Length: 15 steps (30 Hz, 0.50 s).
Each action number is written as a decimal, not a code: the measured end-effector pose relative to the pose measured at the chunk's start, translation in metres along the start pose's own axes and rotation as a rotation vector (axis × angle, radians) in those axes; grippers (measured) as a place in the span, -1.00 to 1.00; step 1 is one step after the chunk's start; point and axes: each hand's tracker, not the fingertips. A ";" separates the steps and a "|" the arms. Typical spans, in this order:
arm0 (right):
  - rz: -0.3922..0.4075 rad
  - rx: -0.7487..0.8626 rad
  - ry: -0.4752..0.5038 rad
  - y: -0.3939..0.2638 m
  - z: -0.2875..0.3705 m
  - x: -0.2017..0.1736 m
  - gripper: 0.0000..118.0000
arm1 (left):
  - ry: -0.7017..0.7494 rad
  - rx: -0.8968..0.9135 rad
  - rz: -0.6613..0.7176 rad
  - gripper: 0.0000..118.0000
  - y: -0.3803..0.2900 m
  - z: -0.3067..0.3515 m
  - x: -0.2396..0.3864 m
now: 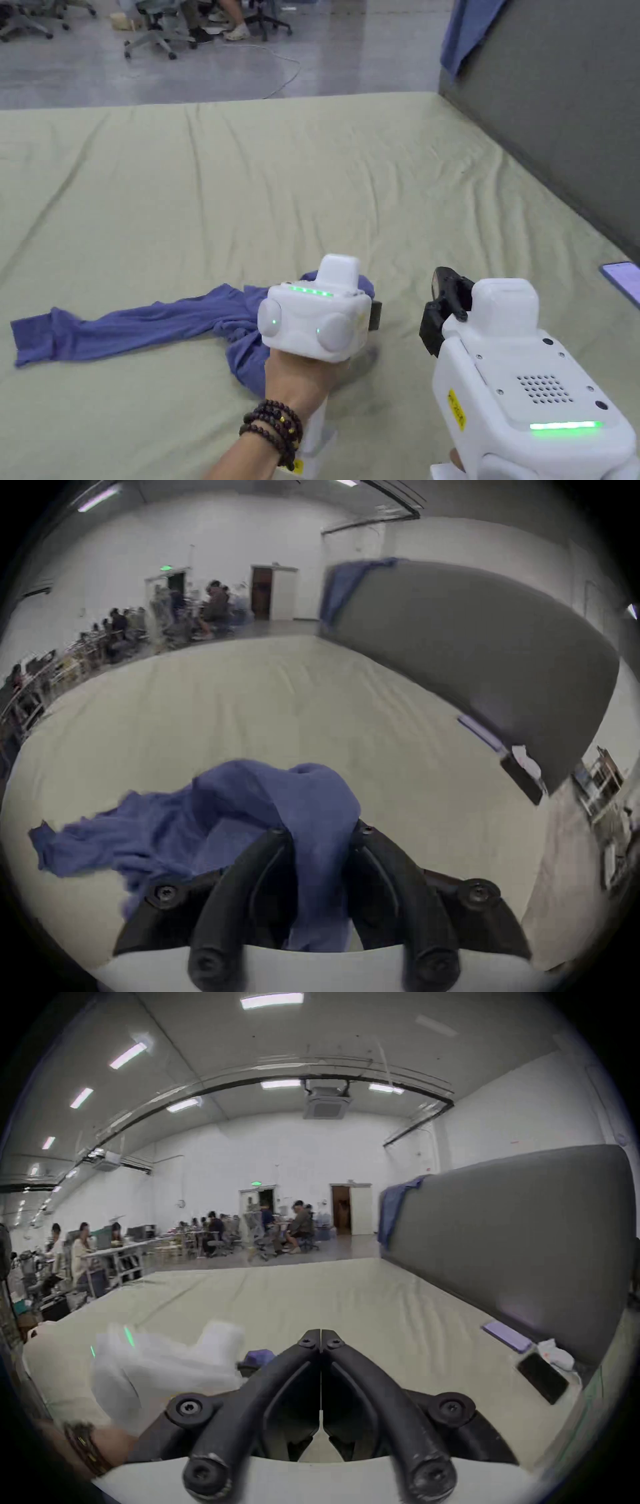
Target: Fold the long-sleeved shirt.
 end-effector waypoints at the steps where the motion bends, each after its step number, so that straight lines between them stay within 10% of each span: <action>1: -0.012 -0.010 -0.015 0.001 -0.001 0.009 -1.00 | 0.023 -0.018 -0.027 -0.65 -0.007 -0.011 0.008; 4: -0.016 -0.022 -0.039 0.000 -0.004 0.024 -1.00 | 0.102 -0.010 -0.024 -0.35 -0.011 -0.007 0.013; 6: -0.009 -0.029 -0.039 -0.001 -0.006 0.027 -1.00 | 0.081 0.018 0.019 0.89 -0.006 0.007 -0.004; 15: 0.011 -0.069 0.053 -0.004 -0.004 0.001 -1.00 | 0.287 0.356 0.079 0.98 -0.047 0.184 -0.038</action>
